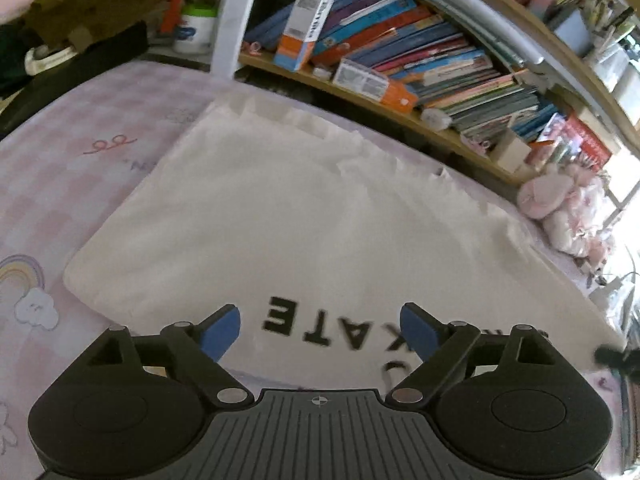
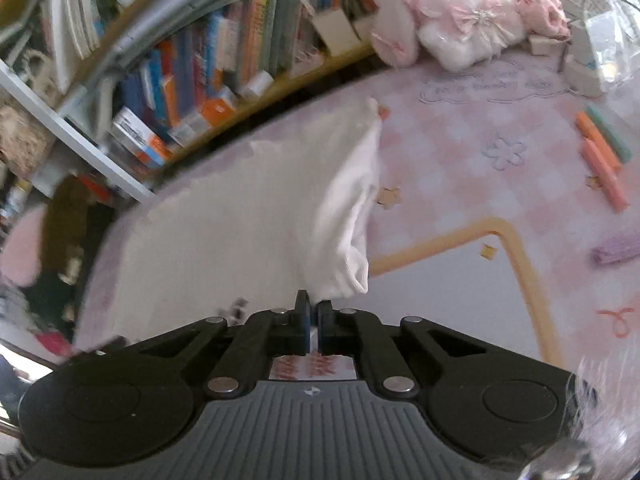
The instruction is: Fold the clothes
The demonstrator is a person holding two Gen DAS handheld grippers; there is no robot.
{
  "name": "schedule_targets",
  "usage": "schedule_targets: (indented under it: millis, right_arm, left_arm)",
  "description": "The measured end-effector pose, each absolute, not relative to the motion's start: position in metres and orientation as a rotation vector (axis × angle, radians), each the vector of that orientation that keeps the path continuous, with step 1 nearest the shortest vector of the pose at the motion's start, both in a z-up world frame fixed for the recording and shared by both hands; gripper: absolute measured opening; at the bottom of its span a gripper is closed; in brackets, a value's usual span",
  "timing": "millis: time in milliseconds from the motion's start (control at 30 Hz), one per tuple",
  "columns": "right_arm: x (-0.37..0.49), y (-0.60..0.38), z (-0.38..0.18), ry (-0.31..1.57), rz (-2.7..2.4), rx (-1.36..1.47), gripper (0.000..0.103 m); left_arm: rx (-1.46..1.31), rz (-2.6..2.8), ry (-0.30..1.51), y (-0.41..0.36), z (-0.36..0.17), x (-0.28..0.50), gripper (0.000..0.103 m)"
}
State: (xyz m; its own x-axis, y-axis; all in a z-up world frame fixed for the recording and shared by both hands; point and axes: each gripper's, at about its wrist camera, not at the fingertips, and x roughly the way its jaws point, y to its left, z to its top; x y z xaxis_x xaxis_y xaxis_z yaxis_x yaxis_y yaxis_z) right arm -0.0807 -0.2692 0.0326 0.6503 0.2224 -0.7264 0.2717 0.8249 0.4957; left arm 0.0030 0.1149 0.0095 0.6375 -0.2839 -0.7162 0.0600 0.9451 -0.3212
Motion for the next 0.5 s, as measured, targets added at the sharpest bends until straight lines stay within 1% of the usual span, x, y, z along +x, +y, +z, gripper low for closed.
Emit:
schedule_targets:
  millis: [67,167,233,267,300,333,367,400,500]
  right_arm:
    - [-0.076,-0.274,0.010,0.964,-0.069,0.621,0.003]
    - [-0.076,-0.272,-0.004,1.006,-0.061,0.573,0.003]
    - [-0.077,-0.272,-0.006,1.024,-0.056,0.537,0.006]
    - [-0.076,-0.272,-0.006,1.034,-0.060,0.512,0.009]
    - [-0.075,-0.271,-0.004,1.036,-0.069,0.472,0.020]
    - [-0.076,-0.268,0.000,1.021,-0.077,0.429,0.026]
    - [-0.079,-0.265,0.005,0.993,-0.081,0.381,0.026]
    - [-0.081,-0.261,0.012,0.958,-0.074,0.323,0.029]
    - [-0.078,-0.235,0.028,0.843,-0.027,0.130,0.045]
  left_arm:
    - [-0.277,-0.190,0.869,0.114,0.012,0.004,0.090]
    - [-0.266,-0.193,0.871,0.111,0.016,0.000,0.090]
    - [-0.246,-0.191,0.879,0.108,0.017,-0.002,0.090]
    - [-0.235,-0.188,0.884,0.106,0.017,-0.004,0.090]
    - [-0.228,-0.179,0.885,0.106,0.017,-0.006,0.090]
    - [-0.222,-0.170,0.885,0.105,0.017,-0.008,0.090]
    - [-0.222,-0.160,0.884,0.105,0.017,-0.009,0.090]
    - [-0.225,-0.149,0.884,0.107,0.017,-0.011,0.090]
    - [-0.232,-0.118,0.889,0.111,0.018,-0.013,0.090]
